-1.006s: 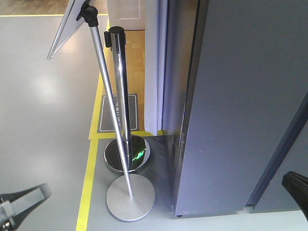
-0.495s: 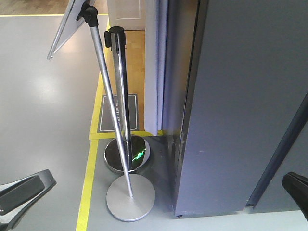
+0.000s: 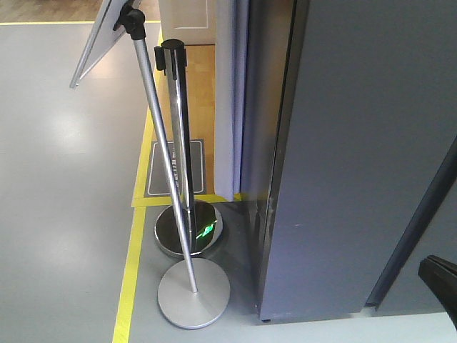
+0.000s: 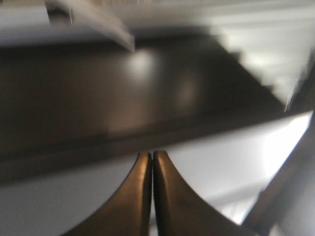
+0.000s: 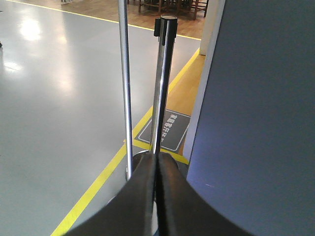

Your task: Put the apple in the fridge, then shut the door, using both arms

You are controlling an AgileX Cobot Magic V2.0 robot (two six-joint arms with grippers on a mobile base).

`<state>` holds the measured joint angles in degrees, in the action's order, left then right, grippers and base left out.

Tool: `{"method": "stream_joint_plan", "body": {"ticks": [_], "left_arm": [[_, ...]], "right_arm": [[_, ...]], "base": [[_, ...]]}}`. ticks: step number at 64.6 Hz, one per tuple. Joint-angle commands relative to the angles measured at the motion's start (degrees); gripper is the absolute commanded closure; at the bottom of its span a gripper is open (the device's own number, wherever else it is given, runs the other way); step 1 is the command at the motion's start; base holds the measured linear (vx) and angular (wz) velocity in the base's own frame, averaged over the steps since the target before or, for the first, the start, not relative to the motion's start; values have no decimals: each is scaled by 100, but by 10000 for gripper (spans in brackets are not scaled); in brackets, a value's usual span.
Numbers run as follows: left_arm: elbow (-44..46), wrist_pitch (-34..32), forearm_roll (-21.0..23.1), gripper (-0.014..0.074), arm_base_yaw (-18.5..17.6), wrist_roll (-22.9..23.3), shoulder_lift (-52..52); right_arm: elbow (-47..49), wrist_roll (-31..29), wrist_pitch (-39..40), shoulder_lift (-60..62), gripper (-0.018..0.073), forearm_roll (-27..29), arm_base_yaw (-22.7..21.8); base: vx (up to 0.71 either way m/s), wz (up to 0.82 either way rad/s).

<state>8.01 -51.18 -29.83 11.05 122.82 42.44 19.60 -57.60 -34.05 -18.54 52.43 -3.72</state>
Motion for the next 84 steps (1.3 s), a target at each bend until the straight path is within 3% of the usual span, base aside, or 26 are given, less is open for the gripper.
{"method": "stream_joint_plan", "body": {"ticks": [1, 6, 12, 17, 28, 34, 41, 50, 54, 69, 84], "left_arm": [[136, -203, 579, 603, -18, 13, -10], [136, -209, 529, 603, -18, -244, -10], [136, -177, 216, 603, -18, -958, -4], [136, -75, -11, 603, -18, -1970, -4], [133, 102, -450, 603, -23, -4742, -10], [-11, 262, -193, 603, -23, -6238, -10], [-321, 578, 596, 603, -37, -7372, -17], [-794, 968, 1690, 603, -94, -8065, -269], [-977, 1217, 1919, 603, -169, -8542, -437], [-1093, 2546, 1959, 603, -243, -10153, -1175], [-1107, 3994, 1772, 603, -253, -10460, -2027]], "right_arm": [[154, -60, 216, -56, 561, 188, -26], [154, -60, 216, -56, 561, 188, -26], [154, -60, 210, -56, 561, 188, -26], [154, -60, 210, -56, 561, 188, -26], [154, -60, 211, -56, 561, 188, -26], [154, -60, 212, -56, 561, 188, -26], [154, -60, 212, -56, 561, 188, -26], [154, -60, 205, -56, 561, 188, -26], [154, -60, 210, -56, 561, 188, -26], [154, -60, 212, -56, 561, 188, -26], [154, -60, 170, -56, 561, 188, -26]], "base": [[0, 0], [0, 0], [0, 0], [0, 0], [0, 0], [0, 0], [0, 0], [0, 0], [0, 0], [0, 0], [0, 0]]}}
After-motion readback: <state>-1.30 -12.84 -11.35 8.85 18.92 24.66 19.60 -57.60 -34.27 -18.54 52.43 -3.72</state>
